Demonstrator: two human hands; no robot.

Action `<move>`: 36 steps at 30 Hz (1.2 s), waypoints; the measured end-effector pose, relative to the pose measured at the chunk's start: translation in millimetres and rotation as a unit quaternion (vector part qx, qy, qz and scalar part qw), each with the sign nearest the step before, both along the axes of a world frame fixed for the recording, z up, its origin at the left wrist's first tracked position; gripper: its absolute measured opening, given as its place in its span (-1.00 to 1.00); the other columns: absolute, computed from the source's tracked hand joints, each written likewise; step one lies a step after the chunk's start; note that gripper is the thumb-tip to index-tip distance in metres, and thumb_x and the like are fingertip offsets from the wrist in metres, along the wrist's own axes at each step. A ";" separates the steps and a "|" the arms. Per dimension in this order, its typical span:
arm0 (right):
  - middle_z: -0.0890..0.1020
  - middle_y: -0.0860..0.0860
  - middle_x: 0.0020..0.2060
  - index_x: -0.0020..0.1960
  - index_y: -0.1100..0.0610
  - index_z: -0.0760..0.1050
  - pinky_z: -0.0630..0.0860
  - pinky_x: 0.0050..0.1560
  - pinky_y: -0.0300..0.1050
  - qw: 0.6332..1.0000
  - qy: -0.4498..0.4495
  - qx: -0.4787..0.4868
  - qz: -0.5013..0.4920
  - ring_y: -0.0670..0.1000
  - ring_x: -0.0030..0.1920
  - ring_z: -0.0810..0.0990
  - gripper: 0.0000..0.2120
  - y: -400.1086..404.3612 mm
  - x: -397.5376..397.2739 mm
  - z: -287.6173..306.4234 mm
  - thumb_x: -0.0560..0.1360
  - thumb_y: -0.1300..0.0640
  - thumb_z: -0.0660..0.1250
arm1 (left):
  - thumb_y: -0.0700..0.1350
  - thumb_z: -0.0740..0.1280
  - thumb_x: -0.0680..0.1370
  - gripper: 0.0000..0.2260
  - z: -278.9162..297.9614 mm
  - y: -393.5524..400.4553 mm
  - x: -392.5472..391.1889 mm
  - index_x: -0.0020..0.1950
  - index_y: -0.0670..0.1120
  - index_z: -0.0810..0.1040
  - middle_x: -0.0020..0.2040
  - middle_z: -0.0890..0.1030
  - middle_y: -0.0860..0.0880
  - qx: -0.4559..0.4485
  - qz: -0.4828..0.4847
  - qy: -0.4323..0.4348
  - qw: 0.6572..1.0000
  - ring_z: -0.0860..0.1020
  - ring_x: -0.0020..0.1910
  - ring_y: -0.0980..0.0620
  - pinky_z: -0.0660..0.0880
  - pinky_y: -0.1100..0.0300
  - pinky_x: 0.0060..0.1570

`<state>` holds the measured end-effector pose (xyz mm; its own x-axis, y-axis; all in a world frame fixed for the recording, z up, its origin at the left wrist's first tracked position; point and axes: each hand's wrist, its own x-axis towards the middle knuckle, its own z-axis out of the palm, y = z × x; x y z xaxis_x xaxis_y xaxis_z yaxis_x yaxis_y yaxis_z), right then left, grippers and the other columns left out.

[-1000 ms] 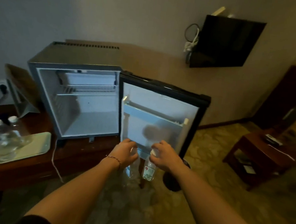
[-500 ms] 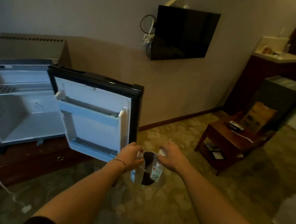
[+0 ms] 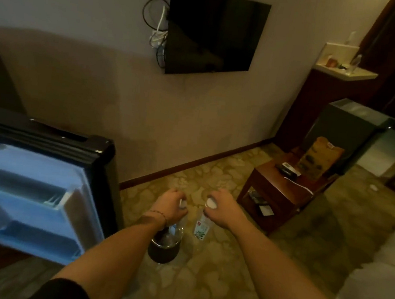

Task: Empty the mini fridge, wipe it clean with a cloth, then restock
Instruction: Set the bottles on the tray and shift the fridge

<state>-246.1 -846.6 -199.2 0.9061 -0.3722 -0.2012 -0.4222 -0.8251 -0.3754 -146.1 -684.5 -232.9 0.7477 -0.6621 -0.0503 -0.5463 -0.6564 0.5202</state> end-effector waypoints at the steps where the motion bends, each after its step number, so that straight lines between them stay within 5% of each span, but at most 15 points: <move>1: 0.42 0.07 0.26 0.37 0.08 0.49 0.46 0.30 0.01 1.000 0.008 0.001 0.001 0.11 0.28 0.45 -0.54 -8.8 11.1 -0.1 0.51 -0.04 0.39 | 0.01 0.40 0.53 -0.67 -3.6 -10.2 11.4 0.27 0.00 0.53 0.20 0.47 0.01 0.001 0.004 0.008 1.000 0.47 0.13 0.03 0.45 0.17 0.14; 14: 0.44 0.05 0.33 0.43 0.10 0.44 0.48 0.20 -0.06 0.988 0.054 0.004 0.147 0.08 0.26 0.48 -0.53 -105.1 175.1 -59.0 0.57 0.00 0.36 | 0.01 0.39 0.54 -0.65 -62.1 -77.7 130.8 0.30 -0.04 0.50 0.24 0.43 -0.01 0.022 0.137 0.081 0.987 0.46 0.14 0.03 0.42 0.19 0.11; 23: 0.40 0.09 0.34 0.42 0.13 0.41 0.50 0.19 0.00 0.949 0.094 0.015 0.299 0.15 0.24 0.49 -0.55 -141.3 271.1 -127.3 0.58 -0.01 0.33 | -0.01 0.38 0.54 -0.68 -112.6 -108.7 158.3 0.27 -0.06 0.50 0.19 0.43 -0.04 0.040 0.323 0.122 0.938 0.49 0.15 -0.07 0.43 0.11 0.11; 30: 0.40 0.06 0.28 0.36 0.09 0.41 0.48 0.04 -0.03 0.933 0.115 -0.006 0.342 0.16 0.18 0.53 -0.64 -150.3 300.5 -211.9 0.61 -0.01 0.28 | -0.04 0.35 0.54 -0.70 -184.5 -123.2 176.0 0.26 -0.07 0.49 0.19 0.42 -0.05 0.053 0.347 0.147 0.925 0.50 0.12 -0.10 0.44 0.10 0.05; 36: 0.41 0.09 0.29 0.33 0.12 0.44 0.54 0.12 0.06 0.936 0.125 0.025 0.327 0.19 0.16 0.54 -0.64 -149.1 320.5 -318.1 0.58 0.01 0.32 | -0.03 0.34 0.54 -0.72 -280.8 -128.9 196.8 0.22 -0.07 0.51 0.17 0.42 -0.06 0.058 0.352 0.150 0.922 0.52 0.09 -0.12 0.50 0.03 0.04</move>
